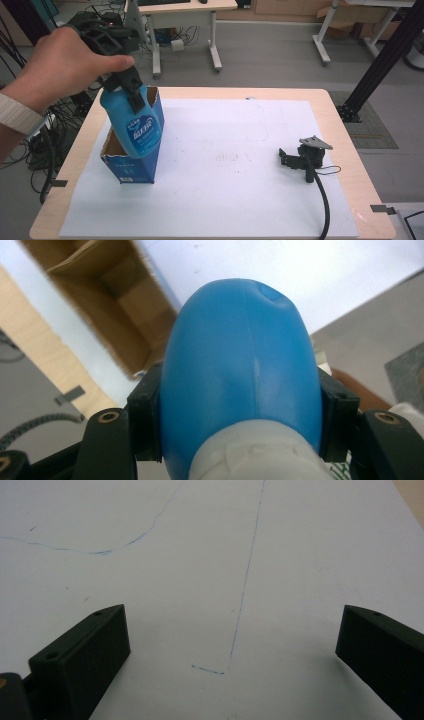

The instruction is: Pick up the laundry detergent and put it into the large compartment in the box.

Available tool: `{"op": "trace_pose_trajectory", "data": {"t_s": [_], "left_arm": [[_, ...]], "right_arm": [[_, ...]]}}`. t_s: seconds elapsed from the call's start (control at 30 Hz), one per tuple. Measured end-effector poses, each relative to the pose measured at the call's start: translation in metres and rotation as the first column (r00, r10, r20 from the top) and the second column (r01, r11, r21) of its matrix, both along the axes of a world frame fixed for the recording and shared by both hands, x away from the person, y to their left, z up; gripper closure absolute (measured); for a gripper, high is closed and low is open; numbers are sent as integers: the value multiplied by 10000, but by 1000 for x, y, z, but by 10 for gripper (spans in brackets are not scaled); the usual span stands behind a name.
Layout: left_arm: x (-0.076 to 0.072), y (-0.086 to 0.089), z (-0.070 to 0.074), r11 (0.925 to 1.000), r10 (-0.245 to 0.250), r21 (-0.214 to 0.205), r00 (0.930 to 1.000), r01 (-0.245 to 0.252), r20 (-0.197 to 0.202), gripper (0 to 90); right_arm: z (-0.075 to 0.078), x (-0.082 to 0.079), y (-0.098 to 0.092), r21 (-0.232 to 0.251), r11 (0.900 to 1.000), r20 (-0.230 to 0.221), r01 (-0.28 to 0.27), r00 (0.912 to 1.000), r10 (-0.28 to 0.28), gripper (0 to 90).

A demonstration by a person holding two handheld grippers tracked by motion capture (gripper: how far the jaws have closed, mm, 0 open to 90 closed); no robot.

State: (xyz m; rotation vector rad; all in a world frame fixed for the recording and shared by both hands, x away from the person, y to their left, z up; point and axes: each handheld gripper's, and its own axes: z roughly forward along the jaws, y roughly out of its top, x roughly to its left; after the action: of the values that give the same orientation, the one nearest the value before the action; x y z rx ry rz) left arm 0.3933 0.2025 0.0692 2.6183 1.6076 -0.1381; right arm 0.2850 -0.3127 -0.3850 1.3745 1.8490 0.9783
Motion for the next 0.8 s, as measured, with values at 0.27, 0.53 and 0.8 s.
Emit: {"op": "trace_pose_trajectory", "data": {"t_s": [0.27,0.53,0.8], "left_arm": [[16,25,-4,9895,1397,373,9902,-1398,56,381],[24,44,-19,9764,2138,262,9766,-2143,221,381],[37,55,-41,9691,2455,186,9693,-2458,160,381]], "right_arm": [[0,0,0,3,10000,14,1,10000,-1,3],[0,0,0,9,10000,-5,5,10000,-5,3],[0,0,0,7,10000,-5,5,10000,-5,3]]}}
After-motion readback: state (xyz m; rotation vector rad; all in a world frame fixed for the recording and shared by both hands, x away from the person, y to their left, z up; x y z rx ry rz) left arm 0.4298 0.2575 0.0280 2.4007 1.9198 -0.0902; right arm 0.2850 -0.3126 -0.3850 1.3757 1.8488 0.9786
